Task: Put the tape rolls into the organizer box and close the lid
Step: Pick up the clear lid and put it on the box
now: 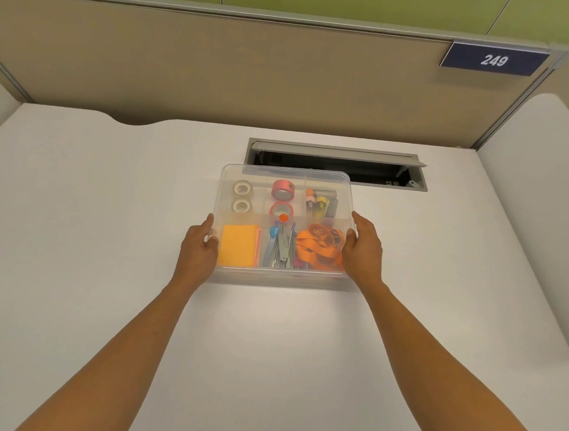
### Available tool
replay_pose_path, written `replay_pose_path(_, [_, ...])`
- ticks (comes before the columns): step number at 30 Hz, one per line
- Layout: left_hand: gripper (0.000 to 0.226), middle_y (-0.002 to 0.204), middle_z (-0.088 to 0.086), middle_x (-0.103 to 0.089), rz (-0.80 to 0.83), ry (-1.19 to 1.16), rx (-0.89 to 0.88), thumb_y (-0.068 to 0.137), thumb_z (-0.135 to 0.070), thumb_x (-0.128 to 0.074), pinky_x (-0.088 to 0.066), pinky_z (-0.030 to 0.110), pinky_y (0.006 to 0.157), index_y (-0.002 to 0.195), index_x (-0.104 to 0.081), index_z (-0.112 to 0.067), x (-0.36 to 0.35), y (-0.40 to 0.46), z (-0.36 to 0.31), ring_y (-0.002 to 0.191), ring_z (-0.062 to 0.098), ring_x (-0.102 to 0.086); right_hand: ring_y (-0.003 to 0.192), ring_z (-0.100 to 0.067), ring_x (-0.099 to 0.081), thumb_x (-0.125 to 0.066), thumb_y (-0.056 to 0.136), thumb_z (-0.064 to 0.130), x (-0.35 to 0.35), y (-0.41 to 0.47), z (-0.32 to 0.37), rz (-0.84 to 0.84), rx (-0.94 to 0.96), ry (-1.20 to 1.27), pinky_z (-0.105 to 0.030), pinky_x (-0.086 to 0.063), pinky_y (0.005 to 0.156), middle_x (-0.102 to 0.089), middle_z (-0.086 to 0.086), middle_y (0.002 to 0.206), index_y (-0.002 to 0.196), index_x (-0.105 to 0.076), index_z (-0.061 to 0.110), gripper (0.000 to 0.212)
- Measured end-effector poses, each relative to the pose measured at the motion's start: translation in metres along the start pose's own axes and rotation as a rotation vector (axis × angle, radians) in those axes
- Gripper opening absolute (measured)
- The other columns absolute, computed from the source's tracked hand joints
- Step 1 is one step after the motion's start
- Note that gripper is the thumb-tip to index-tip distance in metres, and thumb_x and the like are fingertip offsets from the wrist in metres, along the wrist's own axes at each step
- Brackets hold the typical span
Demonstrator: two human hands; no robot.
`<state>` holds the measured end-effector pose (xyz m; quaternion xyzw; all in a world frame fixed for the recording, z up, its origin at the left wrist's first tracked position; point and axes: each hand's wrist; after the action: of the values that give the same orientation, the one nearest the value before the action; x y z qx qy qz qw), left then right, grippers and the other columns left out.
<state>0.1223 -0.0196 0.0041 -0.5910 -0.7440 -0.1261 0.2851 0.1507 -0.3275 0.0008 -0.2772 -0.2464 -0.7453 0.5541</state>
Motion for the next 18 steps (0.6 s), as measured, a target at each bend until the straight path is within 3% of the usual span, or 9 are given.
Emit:
replay_pose_path(4, [0.048, 0.133, 0.014, -0.051, -0.076, 0.206, -0.064, 0.098, -0.026, -0.037, -0.044, 0.042, 0.094, 0.145, -0.035, -0.017, -0.0072, -0.0012, -0.0029, 0.113, 0.033, -0.055, 0.123, -0.028, -0.052, -0.037, 0.100, 0.022, -0.0020, -0.0019, 0.0011, 0.019, -0.017, -0.090, -0.049, -0.046, 0.100, -0.049, -0.006, 0.141, 0.138, -0.045, 0.017, 0.039])
replay_pose_path(7, [0.048, 0.138, 0.013, -0.051, -0.102, 0.237, -0.065, 0.098, -0.033, -0.038, -0.044, 0.049, 0.098, 0.143, -0.037, -0.018, -0.0088, 0.0002, -0.0036, 0.118, 0.036, -0.054, 0.123, -0.028, -0.052, -0.037, 0.100, 0.024, -0.0030, -0.0043, 0.0013, 0.002, -0.036, -0.100, -0.047, -0.045, 0.100, -0.050, -0.006, 0.141, 0.138, -0.044, 0.017, 0.040])
replay_pose_path(18, [0.048, 0.139, 0.014, -0.054, -0.055, 0.280, -0.095, 0.100, -0.034, -0.034, -0.042, 0.050, 0.102, 0.146, -0.032, -0.019, -0.0054, 0.0020, -0.0036, 0.124, 0.037, -0.051, 0.119, -0.029, -0.055, -0.037, 0.099, 0.028, -0.0034, -0.0059, 0.0010, -0.025, -0.029, -0.172, -0.048, -0.046, 0.095, -0.052, -0.005, 0.140, 0.138, -0.043, 0.019, 0.041])
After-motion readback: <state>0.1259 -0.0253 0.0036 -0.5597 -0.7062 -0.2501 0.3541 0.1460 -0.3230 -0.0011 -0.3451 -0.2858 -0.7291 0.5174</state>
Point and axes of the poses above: each hand's wrist, its own y-axis towards the middle knuckle, its own x-axis out of the back of the hand, z = x × y
